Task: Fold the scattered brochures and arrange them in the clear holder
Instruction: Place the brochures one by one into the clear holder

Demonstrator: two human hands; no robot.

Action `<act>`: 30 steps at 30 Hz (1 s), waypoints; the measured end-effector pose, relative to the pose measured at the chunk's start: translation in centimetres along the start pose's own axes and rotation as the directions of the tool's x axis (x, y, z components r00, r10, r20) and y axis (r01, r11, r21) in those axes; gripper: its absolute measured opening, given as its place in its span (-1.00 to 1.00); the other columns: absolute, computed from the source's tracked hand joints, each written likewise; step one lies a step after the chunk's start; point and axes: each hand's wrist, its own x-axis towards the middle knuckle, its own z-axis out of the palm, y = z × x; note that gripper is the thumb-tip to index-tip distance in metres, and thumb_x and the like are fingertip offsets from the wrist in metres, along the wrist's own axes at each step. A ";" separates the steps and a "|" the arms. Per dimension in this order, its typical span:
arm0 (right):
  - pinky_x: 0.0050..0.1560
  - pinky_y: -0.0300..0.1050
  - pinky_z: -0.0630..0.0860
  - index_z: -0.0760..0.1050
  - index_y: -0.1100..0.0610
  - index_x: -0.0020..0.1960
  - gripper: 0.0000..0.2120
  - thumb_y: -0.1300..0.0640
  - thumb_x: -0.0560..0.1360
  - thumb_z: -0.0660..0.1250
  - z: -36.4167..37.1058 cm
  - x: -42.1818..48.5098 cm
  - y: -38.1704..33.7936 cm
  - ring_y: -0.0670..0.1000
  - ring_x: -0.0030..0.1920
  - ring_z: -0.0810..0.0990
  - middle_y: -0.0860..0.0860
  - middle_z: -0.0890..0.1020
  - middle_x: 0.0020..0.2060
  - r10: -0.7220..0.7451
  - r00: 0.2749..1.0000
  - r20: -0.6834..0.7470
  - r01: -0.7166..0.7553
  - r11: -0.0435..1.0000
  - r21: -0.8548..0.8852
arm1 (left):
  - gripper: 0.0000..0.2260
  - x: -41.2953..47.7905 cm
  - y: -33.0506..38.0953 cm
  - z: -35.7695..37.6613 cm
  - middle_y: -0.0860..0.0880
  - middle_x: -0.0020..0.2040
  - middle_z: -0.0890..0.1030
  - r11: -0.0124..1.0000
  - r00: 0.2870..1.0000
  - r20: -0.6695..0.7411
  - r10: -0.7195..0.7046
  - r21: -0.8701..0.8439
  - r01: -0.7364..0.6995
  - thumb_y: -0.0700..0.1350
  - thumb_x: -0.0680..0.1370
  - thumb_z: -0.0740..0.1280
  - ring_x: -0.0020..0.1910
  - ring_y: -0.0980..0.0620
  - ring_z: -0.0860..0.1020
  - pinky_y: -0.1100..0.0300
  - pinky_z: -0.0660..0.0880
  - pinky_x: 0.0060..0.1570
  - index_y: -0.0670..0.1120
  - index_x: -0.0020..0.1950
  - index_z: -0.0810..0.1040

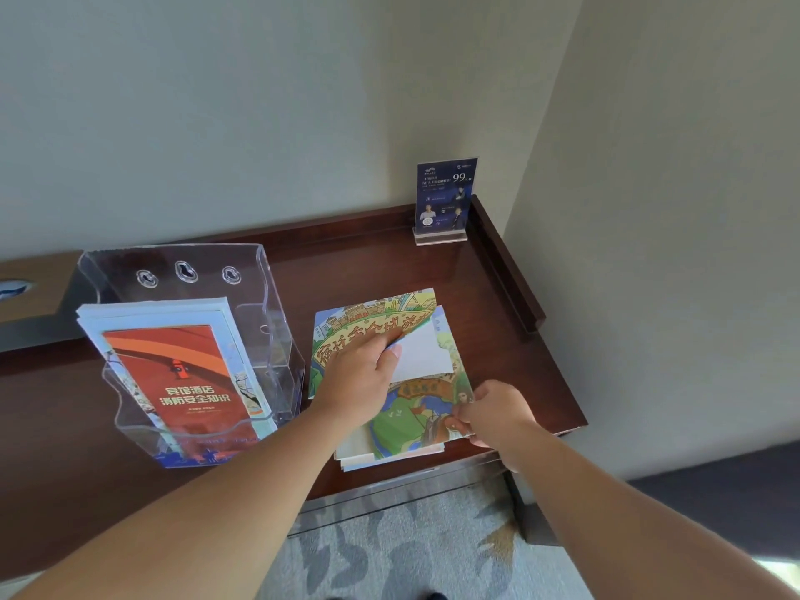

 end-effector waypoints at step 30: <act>-0.47 -0.21 0.53 0.47 0.06 0.00 -0.91 0.22 0.62 0.24 -8.8 0.2 1.2 0.02 -0.16 0.65 0.07 0.63 -0.05 0.040 0.988 -0.146 0.048 0.834 0.550 | -0.64 0.7 1.2 0.7 0.05 0.27 0.48 0.991 0.998 -0.029 -0.060 -0.122 0.056 0.04 0.68 0.03 0.07 0.15 0.37 0.28 0.27 -0.19 0.05 0.47 0.32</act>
